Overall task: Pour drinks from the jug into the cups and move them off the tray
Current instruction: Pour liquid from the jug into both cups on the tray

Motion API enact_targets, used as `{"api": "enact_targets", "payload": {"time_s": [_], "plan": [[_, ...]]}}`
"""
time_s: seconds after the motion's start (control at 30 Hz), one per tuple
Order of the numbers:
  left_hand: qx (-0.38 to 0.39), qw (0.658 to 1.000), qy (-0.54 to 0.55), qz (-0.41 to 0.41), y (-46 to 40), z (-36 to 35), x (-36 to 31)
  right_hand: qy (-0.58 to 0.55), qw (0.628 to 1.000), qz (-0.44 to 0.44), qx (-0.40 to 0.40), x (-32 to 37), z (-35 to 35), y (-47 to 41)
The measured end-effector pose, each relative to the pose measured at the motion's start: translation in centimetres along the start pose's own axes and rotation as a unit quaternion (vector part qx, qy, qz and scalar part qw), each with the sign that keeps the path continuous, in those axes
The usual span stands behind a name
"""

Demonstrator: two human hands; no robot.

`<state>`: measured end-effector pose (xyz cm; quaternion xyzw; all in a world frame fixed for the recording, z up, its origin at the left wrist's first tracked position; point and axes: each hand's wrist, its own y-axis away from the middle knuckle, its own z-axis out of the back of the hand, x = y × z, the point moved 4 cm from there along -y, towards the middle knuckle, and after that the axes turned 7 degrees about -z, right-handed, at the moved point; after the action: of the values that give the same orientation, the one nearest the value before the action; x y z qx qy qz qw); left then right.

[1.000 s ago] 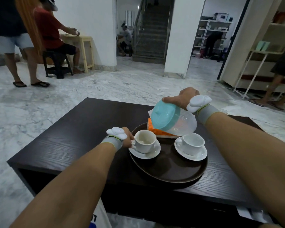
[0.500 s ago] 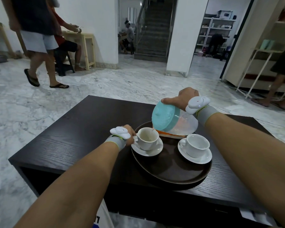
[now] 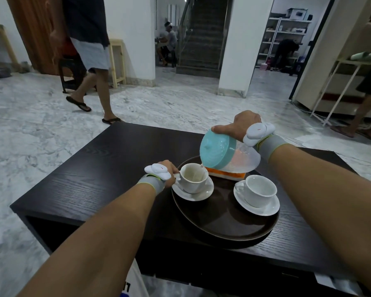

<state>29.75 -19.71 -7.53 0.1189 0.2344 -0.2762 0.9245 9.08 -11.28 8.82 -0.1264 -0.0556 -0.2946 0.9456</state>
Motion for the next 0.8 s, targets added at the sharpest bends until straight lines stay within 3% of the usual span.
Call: {"api": "enact_targets", "payload": {"time_s": [0.8], "plan": [[-0.017,1.0,-0.005,-0.008,0.1,0.4,-0.2,-0.004,1.0,0.007,-0.002,0.2,-0.7,-1.0]]}}
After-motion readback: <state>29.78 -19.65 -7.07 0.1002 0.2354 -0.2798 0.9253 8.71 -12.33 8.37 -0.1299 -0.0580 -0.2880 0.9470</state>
